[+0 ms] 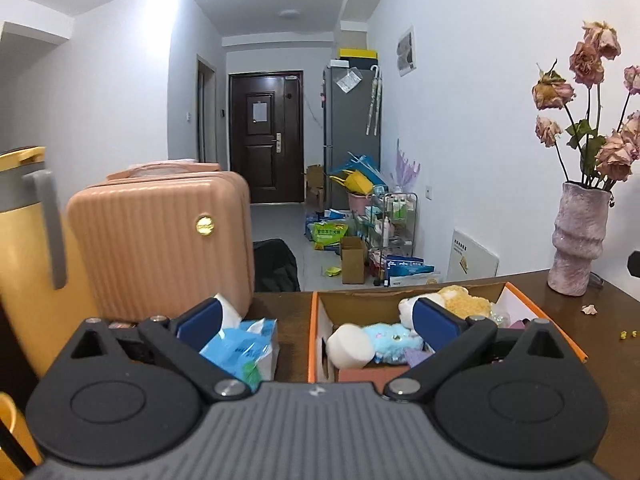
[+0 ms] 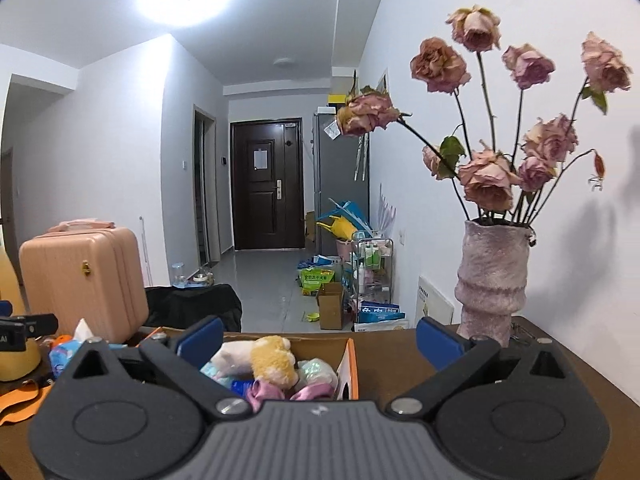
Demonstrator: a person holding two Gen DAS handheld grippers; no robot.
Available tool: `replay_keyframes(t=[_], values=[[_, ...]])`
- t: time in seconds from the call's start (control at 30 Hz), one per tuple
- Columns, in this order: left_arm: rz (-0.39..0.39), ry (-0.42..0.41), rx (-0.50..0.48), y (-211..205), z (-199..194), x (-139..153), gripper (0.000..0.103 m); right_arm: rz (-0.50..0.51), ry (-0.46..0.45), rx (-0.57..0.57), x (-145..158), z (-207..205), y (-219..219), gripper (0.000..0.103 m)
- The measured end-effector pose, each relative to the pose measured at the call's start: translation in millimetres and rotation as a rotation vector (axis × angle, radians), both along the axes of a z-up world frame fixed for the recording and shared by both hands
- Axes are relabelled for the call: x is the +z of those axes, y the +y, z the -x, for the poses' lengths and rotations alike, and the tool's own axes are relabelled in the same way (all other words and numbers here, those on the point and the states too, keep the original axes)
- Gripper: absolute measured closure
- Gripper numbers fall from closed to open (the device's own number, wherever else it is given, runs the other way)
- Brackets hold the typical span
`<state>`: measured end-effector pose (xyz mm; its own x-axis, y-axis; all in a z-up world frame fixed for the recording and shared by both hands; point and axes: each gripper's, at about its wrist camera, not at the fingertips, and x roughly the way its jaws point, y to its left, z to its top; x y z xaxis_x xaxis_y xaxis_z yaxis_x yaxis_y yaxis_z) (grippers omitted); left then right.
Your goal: Organize soft objects
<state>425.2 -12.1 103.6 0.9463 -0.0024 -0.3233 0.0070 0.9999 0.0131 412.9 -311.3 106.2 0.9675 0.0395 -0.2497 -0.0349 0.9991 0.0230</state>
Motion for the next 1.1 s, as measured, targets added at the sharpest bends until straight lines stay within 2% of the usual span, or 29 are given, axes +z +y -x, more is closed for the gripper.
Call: replay_keyframes(t=[0.1,0.27,0.4,0.53,0.83,1.0,1.1], values=[[0.001,0.048,-0.026,3.3,34.8,-0.6,0.000,-0.022,0.000,-0.001,-1.6,30.7,1.8,0.000],[-0.036,-0.029,0.014,11.1,124.3,-12.9,0.000,-0.050,0.001,0.024,-8.4,102.4,10.8,0.000],[0.002,-0.036,0.003,23.8,187.3,-33.5,0.000,-0.035,-0.008,0.056,-27.1,166.0,24.3,0.000],[-0.019,-0.026,0.010,33.8,245.1,-52.4,0.000,-0.010,0.020,0.062,-48.6,224.9,38.6,0.000],[-0.026,-0.003,0.023,49.5,346.5,-89.9,0.000,-0.057,0.049,0.104,-88.3,344.3,64.8,0.000],[-0.055,-0.044,0.067,54.4,409.4,-102.5,0.000,-0.054,0.032,0.078,-101.2,411.1,78.2,0.000],[-0.075,-0.057,0.076,53.9,435.6,-104.2,0.000,-0.042,0.008,0.110,-101.3,427.2,89.2,0.000]])
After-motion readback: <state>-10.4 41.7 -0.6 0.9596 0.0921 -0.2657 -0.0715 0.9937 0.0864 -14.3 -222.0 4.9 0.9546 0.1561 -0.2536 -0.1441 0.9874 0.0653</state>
